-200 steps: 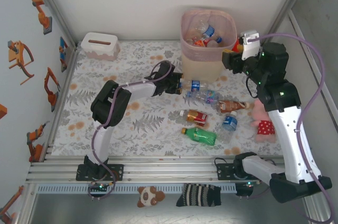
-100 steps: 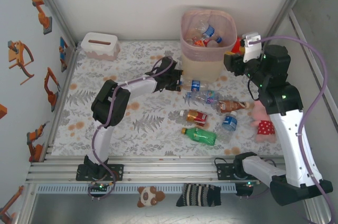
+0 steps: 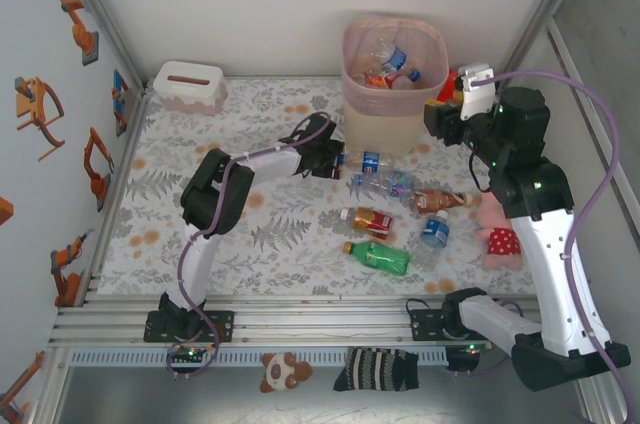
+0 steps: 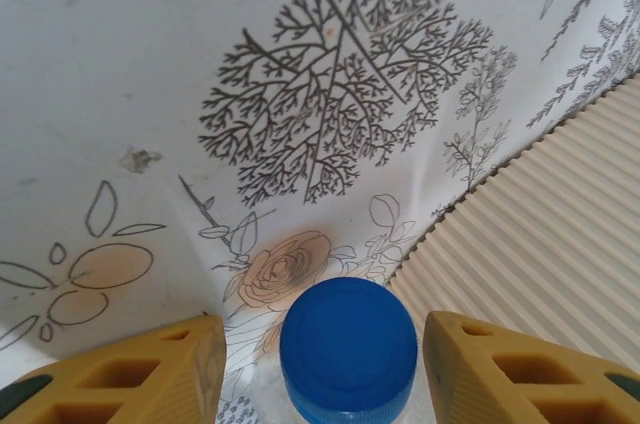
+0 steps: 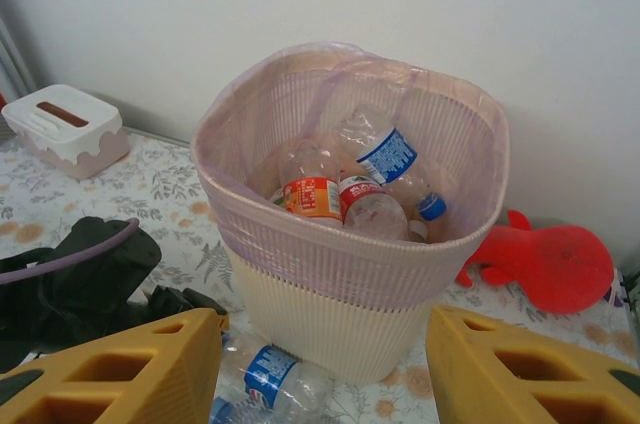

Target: Put the plastic bottles in the bin

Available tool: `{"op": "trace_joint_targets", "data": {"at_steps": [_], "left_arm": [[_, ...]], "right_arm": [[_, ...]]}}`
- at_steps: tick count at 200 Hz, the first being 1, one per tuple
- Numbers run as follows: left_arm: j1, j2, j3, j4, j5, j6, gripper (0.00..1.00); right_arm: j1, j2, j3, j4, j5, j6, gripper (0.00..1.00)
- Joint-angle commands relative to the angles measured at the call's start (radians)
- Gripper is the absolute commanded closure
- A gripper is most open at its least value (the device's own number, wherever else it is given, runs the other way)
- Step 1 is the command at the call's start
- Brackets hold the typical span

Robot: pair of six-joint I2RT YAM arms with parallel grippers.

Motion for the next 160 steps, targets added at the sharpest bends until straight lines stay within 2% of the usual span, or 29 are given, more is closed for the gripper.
{"op": "trace_joint_targets", "data": {"at_steps": [1,70,136,160], "left_arm": [[0.006,0.019,0.030,-0.054,0.004,-0.022,0.50],[0.016,-0.027,-0.009,-0.028,-0.031,-0.027,0.66],[0.026,-0.186,-0.133,0.053,-0.074,-0.019,0.69],[0.029,-0.246,-0.183,0.091,-0.079,0.029,0.69]], "right_arm": [[-0.001,-0.018,-0.009,0.007,0.014,-0.006,0.44],[-0.002,-0.030,-0.006,0.001,0.016,-0.006,0.44],[-0.002,-0.036,-0.006,-0.007,0.016,-0.005,0.44],[-0.003,-0.029,-0.005,-0.010,0.001,0.005,0.44]]}}
